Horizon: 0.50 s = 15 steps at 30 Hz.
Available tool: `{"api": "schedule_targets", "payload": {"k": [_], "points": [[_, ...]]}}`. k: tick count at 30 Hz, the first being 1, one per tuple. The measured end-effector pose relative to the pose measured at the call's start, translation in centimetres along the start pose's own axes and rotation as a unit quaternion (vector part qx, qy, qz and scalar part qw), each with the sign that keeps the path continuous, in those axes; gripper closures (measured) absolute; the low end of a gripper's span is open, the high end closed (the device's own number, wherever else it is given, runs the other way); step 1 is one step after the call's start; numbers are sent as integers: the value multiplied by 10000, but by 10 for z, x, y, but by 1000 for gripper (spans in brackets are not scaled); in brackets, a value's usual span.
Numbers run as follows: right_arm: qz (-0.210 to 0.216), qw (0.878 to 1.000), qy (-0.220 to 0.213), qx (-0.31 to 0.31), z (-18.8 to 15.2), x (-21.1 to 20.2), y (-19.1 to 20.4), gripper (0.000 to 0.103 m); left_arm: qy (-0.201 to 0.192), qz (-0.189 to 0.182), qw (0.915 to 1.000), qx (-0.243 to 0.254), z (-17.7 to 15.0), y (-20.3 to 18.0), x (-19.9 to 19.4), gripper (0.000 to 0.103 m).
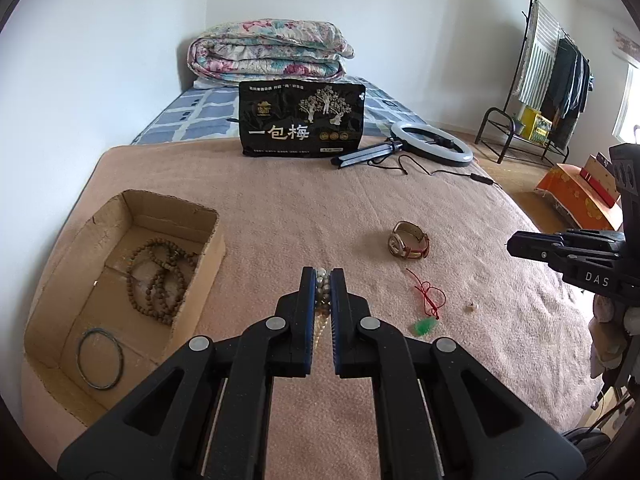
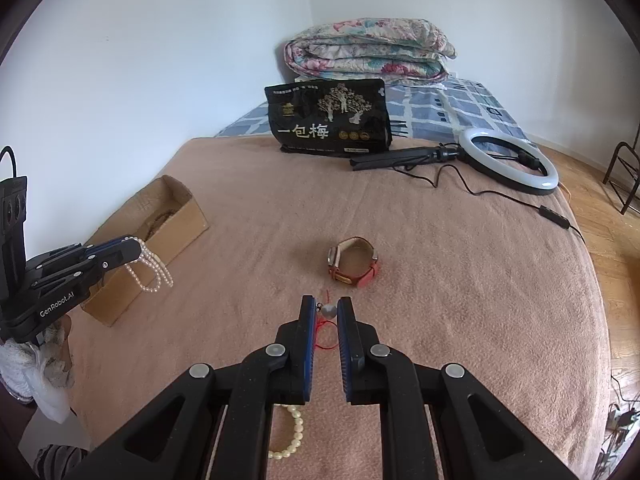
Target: Organize jewelry
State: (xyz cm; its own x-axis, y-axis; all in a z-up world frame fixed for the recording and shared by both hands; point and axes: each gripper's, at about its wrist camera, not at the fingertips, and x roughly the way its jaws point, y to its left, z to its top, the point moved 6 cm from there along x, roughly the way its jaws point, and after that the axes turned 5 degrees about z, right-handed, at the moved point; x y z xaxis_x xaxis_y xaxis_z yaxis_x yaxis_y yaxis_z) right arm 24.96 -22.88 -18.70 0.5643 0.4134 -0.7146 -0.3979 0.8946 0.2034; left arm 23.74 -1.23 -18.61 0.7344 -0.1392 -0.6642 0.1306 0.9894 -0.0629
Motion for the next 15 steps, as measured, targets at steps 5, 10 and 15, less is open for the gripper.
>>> {"api": "schedule_targets", "payload": {"k": [5, 10, 15], "points": [[97, 9998, -45, -174, 9, -3, 27, 94, -137, 137, 9998, -50, 3, 21, -22, 99], [233, 9992, -83, -313, 18, -2, 55, 94, -246, 260, 9992, -152, 5, 44, -39, 99], [405, 9980, -121, -462, 26, -1, 83, 94, -311, 428, 9984, -201, 3, 68, -52, 99]]}}
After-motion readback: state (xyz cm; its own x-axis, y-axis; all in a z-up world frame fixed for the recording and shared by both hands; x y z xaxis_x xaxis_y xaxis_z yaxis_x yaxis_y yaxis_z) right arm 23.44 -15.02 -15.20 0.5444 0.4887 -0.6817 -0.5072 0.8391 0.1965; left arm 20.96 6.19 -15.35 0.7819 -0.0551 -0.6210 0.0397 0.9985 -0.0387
